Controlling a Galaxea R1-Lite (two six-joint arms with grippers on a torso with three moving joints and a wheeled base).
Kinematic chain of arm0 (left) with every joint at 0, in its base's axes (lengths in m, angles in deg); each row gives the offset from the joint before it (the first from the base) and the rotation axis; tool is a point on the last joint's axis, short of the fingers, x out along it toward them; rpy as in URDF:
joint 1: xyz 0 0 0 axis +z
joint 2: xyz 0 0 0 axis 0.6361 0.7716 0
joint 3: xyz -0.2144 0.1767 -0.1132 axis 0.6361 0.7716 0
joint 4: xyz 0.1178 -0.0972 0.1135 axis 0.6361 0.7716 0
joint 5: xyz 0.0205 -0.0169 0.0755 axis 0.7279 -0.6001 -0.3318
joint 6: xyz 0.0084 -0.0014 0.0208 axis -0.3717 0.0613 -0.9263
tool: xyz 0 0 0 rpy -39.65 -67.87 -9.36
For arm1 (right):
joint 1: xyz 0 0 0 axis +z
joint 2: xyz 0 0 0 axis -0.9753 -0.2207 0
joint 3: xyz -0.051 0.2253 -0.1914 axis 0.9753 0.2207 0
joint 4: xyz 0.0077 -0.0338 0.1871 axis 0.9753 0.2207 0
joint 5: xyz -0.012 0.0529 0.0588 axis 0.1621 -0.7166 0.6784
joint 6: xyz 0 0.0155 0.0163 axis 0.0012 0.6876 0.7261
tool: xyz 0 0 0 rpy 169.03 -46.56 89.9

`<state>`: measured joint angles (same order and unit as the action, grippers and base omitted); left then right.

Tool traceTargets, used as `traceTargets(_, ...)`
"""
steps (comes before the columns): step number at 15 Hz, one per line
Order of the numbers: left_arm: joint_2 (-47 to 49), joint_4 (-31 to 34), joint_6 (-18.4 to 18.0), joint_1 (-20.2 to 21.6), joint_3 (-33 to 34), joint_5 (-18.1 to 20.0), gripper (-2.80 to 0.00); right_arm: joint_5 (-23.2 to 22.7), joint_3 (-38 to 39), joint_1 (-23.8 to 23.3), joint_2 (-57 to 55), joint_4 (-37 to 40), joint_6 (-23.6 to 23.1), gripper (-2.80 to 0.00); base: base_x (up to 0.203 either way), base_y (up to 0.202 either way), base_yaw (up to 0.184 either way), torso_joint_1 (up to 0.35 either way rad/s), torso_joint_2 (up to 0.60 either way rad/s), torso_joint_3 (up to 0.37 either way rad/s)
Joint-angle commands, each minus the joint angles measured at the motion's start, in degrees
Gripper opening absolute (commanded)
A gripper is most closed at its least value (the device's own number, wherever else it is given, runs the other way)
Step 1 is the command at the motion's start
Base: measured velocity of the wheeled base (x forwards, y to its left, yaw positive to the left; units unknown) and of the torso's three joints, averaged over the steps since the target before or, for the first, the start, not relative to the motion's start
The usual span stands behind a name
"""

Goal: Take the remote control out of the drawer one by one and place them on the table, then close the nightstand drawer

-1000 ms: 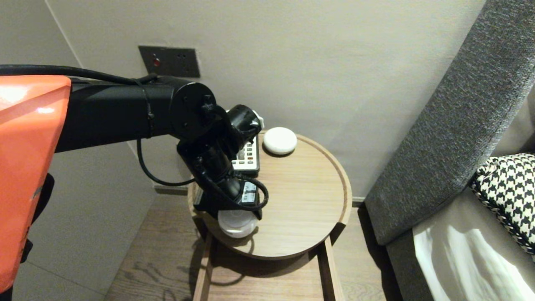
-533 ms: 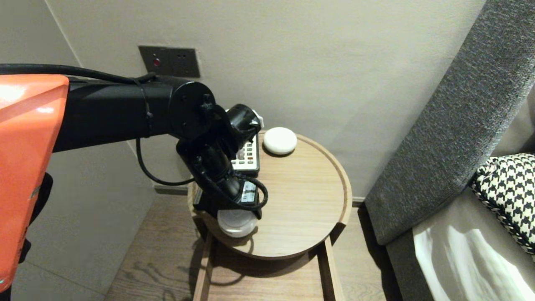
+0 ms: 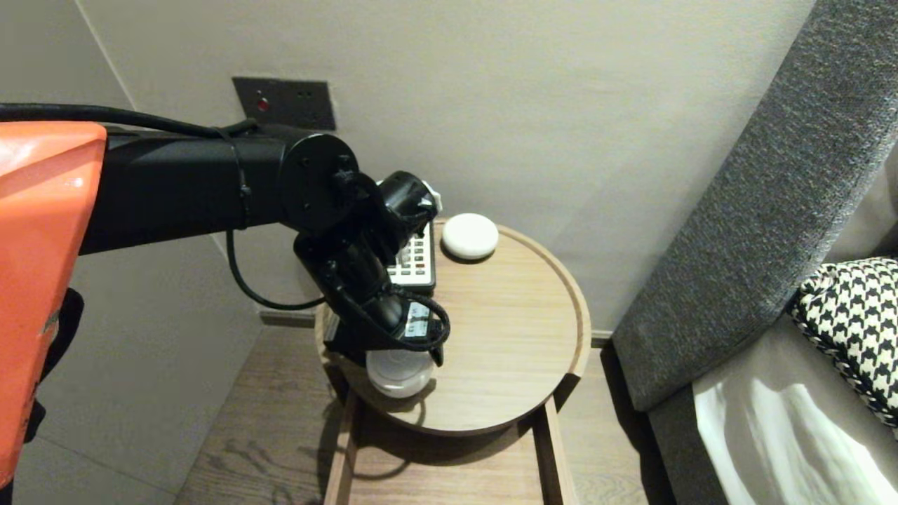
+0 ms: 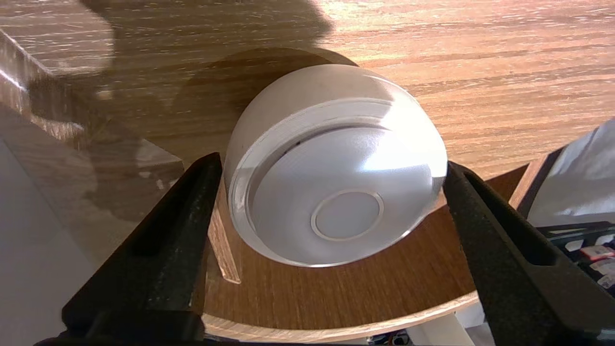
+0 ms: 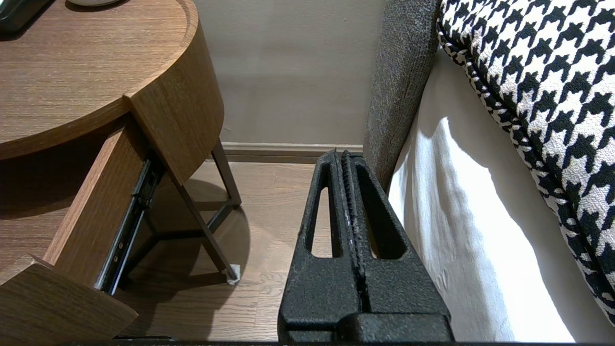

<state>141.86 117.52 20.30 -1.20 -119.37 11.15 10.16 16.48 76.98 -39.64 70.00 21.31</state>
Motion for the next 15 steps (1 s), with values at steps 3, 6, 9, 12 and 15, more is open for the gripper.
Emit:
traceTargets(3,-5.38,-1.36,-0.18,0.01,-0.16,-0.6,0.0,-0.05,2.29,0.0,-0.09,-0.1,0.03,-2.8,0.0,0.0,0.0,0.0,0.0,0.0)
traceTargets(6,-11.15,-1.54,-0.09,0.25,-0.13,-1.21,0.0,-0.03,2.29,0.0,-0.09,-0.09,0.03,-2.8,0.0,0.0,0.0,0.0,0.0,0.0)
traceTargets(9,-18.62,1.72,-0.44,0.44,0.48,-1.07,-2.8,-0.01,2.29,0.0,-0.09,-0.04,0.03,-2.8,0.0,0.0,0.0,0.0,0.0,0.0)
traceTargets(12,-27.07,7.43,-1.72,0.45,4.01,-0.66,-2.8,-0.05,2.29,0.0,-0.09,-0.04,0.03,-2.8,0.0,0.0,0.0,0.0,0.0,0.0)
traceTargets(15,-34.19,7.9,-2.27,-0.13,16.99,0.01,-2.8,0.04,2.29,0.0,-0.09,-0.07,0.03,-2.8,0.0,0.0,0.0,0.0,0.0,0.0)
